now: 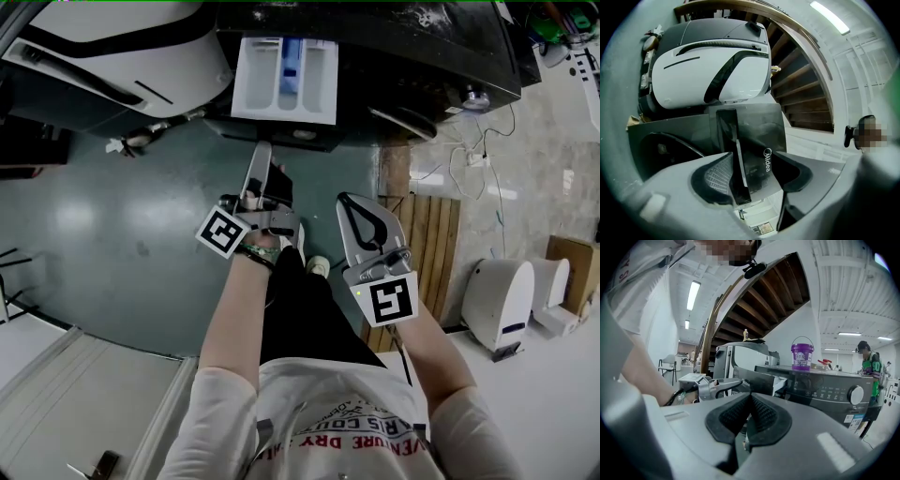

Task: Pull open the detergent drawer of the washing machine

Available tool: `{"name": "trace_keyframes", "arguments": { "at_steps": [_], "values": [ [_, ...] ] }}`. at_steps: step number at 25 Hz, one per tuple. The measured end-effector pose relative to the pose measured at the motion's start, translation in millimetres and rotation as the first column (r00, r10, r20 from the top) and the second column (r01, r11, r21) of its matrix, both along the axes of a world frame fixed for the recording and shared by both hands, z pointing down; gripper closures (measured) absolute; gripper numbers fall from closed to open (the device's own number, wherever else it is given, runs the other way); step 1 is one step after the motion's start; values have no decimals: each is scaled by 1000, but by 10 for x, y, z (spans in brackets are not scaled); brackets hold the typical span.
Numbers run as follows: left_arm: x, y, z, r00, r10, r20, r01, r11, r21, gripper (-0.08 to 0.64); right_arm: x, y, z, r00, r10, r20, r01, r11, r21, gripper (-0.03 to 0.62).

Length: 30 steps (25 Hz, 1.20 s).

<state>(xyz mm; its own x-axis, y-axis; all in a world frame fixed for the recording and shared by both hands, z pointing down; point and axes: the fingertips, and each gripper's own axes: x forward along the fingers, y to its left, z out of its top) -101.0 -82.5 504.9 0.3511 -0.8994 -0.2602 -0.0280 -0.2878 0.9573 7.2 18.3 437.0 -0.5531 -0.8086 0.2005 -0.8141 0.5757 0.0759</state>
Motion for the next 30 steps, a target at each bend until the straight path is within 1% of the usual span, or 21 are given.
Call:
{"name": "trace_keyframes", "arguments": {
  "at_steps": [1, 4, 7, 8, 9, 10, 11, 12, 13, 14, 16, 17, 21, 23, 24, 25, 26, 28, 29, 30],
  "values": [
    [-11, 27, 31, 1000, -3, 1, 3, 1000, -19, 288, 10, 19, -7, 1000, 1, 2, -1, 1000, -1, 593],
    [-33, 162, 62, 1000, -2, 13, 2, 998, -60, 292, 27, 70, -87, 1000, 3, 10, -3, 1000, 12, 593],
    [-34, 295, -80, 998, 15, 54, -12, 998, -54, 323, 33, 107, -218, 1000, 4, 14, -4, 1000, 25, 592],
    [-39, 329, -143, 997, 16, 69, -13, 999, -53, 350, 33, 112, -280, 1000, 6, 25, -7, 1000, 31, 593],
    [-49, 367, -204, 996, 15, 86, -11, 998, -56, 393, 36, 120, -349, 999, 9, 41, -10, 999, 37, 593],
    [-61, 411, -261, 994, 13, 110, -7, 998, -61, 429, 42, 134, -416, 998, 11, 55, -14, 999, 42, 592],
    [-75, 459, -318, 990, 13, 143, -4, 998, -68, 484, 51, 150, -478, 998, 13, 64, -16, 999, 46, 592],
    [-86, 505, -379, 982, 17, 189, -3, 997, -72, 530, 60, 163, -540, 998, 14, 68, -17, 999, 51, 593],
    [-93, 549, -457, 968, 24, 248, -8, 998, -68, 557, 67, 175, -605, 997, 14, 70, -18, 998, 56, 593],
    [-90, 593, -561, 946, 35, 321, -19, 998, -52, 557, 74, 190, -673, 997, 13, 72, -17, 998, 61, 592],
    [-47, 698, -816, 884, 52, 465, -62, 998, 5, 557, 82, 237, -807, 997, 0, 76, -5, 998, 60, 592],
    [-9, 765, -936, 853, 57, 519, -87, 996, 32, 558, 79, 266, -878, 997, -14, 79, 10, 998, 58, 592],
    [158, 1023, -1353, 738, 63, 672, -190, 975, 118, 558, 64, 351, -1194, 995, -70, 76, 63, 993, 96, 592],
    [228, 1149, -1581, 679, 49, 732, -237, 959, 155, 558, 91, 375, -1328, 994, -72, 78, 64, 993, 104, 592],
    [260, 1208, -1698, 644, 36, 764, -259, 950, 173, 558, 113, 381, -1395, 994, -67, 84, 58, 993, 105, 592],
    [290, 1264, -1813, 601, 19, 799, -282, 941, 190, 558, 138, 387, -1467, 994, -61, 93, 50, 993, 108, 592],
    [319, 1318, -1920, 549, -3, 836, -306, 930, 204, 558, 161, 394, -1542, 993, -53, 101, 41, 993, 113, 592],
    [365, 1407, -2112, 430, -58, 901, -352, 908, 227, 558, 197, 416, -1689, 993, -43, 107, 29, 991, 133, 592],
    [380, 1437, -2199, 376, -89, 922, -368, 899, 237, 558, 212, 428, -1756, 993, -41, 107, 26, 990, 142, 592],
    [383, 1455, -2281, 333, -119, 935, -375, 893, 248, 557, 226, 438, -1820, 994, -39, 105, 23, 988, 151, 592]
  ]
}}
